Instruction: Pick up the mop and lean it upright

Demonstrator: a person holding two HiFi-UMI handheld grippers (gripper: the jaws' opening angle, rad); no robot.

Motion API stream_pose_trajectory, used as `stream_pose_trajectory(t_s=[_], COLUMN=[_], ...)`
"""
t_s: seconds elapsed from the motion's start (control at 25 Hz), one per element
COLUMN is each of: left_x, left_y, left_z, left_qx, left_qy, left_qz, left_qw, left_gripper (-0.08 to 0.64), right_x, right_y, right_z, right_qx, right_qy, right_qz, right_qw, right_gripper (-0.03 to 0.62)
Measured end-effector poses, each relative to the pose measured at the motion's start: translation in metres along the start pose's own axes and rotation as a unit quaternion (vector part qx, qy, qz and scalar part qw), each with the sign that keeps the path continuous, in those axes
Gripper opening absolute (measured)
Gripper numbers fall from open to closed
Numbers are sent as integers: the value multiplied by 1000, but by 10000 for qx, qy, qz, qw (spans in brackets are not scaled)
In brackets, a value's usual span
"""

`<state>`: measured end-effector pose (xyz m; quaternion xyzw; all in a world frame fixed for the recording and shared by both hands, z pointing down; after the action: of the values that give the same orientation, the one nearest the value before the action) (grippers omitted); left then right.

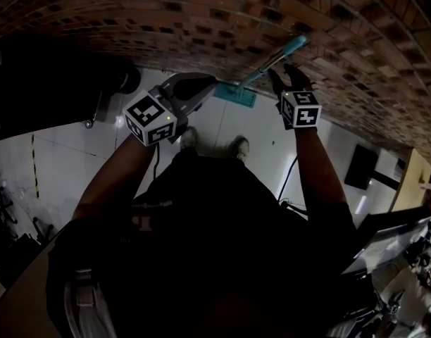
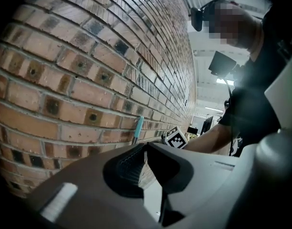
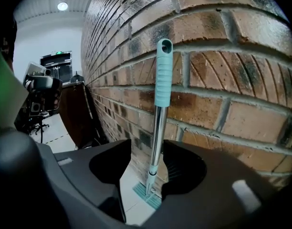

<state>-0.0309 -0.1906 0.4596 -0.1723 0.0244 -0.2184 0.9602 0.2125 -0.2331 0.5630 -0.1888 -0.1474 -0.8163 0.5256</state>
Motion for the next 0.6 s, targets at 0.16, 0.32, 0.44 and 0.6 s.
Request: stream_pose_trajectory(t_s=[0.16, 0.32, 0.44, 0.6], left_x=[-2, -8, -13, -21], left_y=[2, 1, -2, -5], left_z=[-10, -25, -40, -58], left_qx=[-3, 21, 91, 191], left_qy=[49, 115, 205, 262], left_qz=[14, -8, 6, 25], left_qw=[10000, 9999, 9997, 9995], left_gripper=[5, 5, 5, 5], right_x=[-16, -36, -52, -77], right_y=[-6, -21, -28, -33], right_z=[-13, -31, -52, -83], right_qx=[-24, -139, -119, -6], right_qy=[105, 234, 504, 914], right_qz=[-71, -234, -295, -317], right_qw=[9999, 9994, 9982, 9953], right_gripper=[224, 212, 195, 166])
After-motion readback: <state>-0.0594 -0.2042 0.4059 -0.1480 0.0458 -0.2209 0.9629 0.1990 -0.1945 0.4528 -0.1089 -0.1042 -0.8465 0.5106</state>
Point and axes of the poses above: the fingertips, and each gripper's own axes: x forward along the fingers, y to its right, z out of its underside, the point moved 5 cm from there along -x, backward along the fingers, and after that the axes turned 8 degrees about y, right-handed, at the moved point
